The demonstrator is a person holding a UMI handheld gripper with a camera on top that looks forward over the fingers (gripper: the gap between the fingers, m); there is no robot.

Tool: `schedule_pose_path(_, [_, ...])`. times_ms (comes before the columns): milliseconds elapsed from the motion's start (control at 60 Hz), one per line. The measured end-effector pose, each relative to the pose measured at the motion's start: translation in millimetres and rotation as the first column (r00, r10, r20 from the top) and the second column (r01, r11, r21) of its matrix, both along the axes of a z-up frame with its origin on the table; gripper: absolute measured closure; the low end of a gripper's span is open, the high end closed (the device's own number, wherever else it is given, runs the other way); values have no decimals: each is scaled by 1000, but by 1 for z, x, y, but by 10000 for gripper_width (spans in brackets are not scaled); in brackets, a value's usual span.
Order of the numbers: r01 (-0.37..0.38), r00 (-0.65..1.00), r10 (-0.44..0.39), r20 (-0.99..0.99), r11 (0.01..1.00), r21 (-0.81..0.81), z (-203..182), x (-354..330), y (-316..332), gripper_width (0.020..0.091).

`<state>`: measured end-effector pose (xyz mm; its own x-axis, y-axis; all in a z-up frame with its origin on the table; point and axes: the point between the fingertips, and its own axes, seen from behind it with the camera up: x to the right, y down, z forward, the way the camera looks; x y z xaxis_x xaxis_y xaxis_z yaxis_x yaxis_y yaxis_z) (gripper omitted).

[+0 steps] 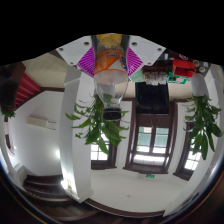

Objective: Pour water

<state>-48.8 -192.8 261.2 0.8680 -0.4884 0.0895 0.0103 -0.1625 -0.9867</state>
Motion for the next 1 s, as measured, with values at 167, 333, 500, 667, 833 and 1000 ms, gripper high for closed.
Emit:
schedule_pose_path(167, [4,1000,-3,6,999,-40,-48,16,30,740])
schedule_pose_path(333, [23,999,-24,-37,999,-30,-84,27,23,685])
schedule_pose_path(500, [9,999,-7,-44,1000,26,-79,27,20,703])
schedule_pose_path(667, [-4,999,7,-54,999,51,-75,28,19,610])
schedule_pose_path(833, [-24,992,25,-128,1000,7,-90,26,15,296])
schedule_pose_path(1000, [-34,992,33,-119,999,-9,-87,19,-18,294])
